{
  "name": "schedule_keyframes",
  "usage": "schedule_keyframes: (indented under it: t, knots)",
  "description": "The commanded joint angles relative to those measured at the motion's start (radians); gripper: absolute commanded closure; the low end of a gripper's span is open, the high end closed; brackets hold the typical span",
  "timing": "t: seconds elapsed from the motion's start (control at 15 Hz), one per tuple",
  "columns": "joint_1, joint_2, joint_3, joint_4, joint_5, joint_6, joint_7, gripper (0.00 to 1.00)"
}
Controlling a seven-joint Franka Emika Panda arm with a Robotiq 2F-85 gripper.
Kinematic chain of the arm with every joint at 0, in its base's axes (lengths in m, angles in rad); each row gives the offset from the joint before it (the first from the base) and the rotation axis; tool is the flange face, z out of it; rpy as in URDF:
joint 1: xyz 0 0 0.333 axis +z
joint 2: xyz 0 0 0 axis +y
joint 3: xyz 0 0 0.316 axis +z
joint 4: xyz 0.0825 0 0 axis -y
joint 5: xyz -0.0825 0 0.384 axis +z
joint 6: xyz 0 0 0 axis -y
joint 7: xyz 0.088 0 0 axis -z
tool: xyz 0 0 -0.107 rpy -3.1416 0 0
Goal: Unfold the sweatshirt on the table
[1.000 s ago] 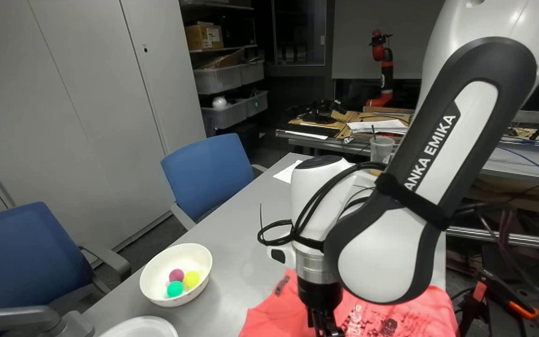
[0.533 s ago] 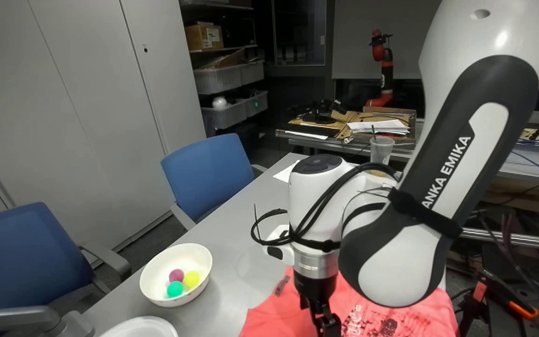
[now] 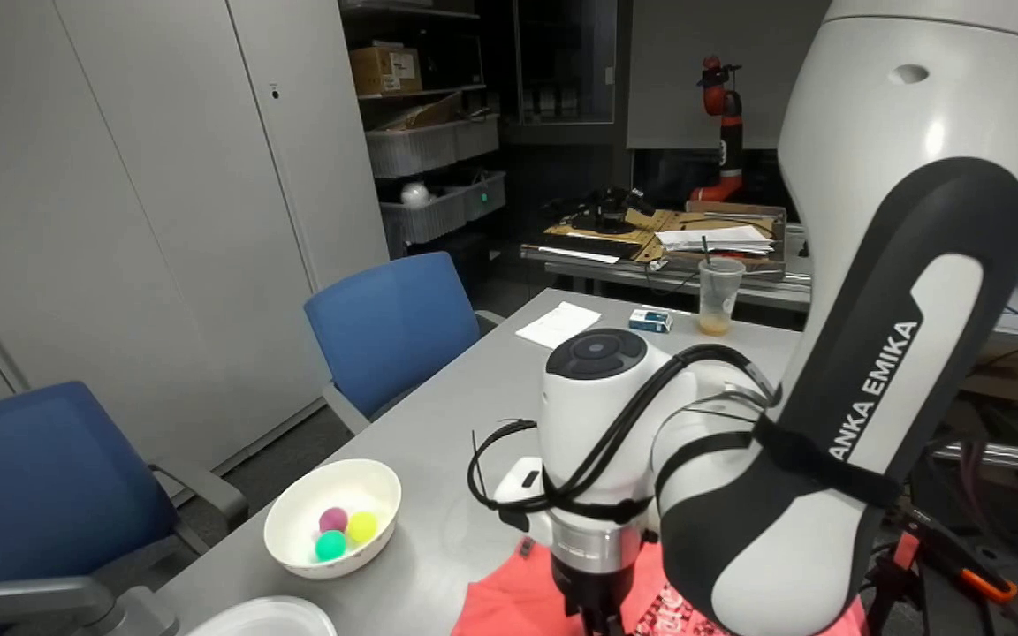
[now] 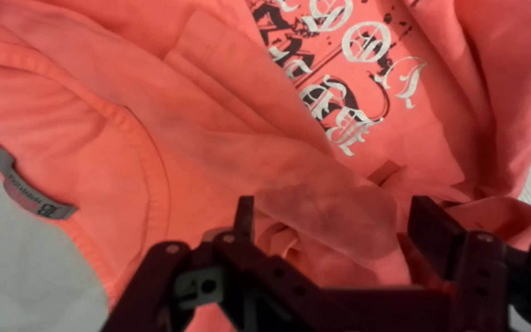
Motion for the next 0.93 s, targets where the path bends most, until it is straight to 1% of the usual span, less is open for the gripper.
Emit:
schedule_keyframes:
  t: [0.0, 0.2, 0.27, 0.33, 0.47, 0.53, 0.67, 0.87]
  knots:
    - [0.035, 0.040, -0.030, 0.028, -0.039, 0.026, 0.048, 0.45]
    - [0.037, 0.064, -0.033, 0.038, -0.035, 0.029, 0.057, 0.70]
    - [0.032, 0.071, -0.030, 0.041, -0.029, 0.027, 0.058, 0.77]
    - [0.033, 0.076, -0.035, 0.042, -0.030, 0.028, 0.063, 0.85]
    - [0.052, 0.068, -0.065, 0.034, -0.047, 0.026, 0.087, 0.98]
    - [0.059, 0.053, -0.081, 0.024, -0.057, 0.016, 0.096, 1.00]
    - [0.065, 0.007, -0.112, -0.001, -0.078, -0.026, 0.113, 1.00]
    - [0.046, -0.073, -0.127, -0.031, -0.077, -0.100, 0.128, 0.99]
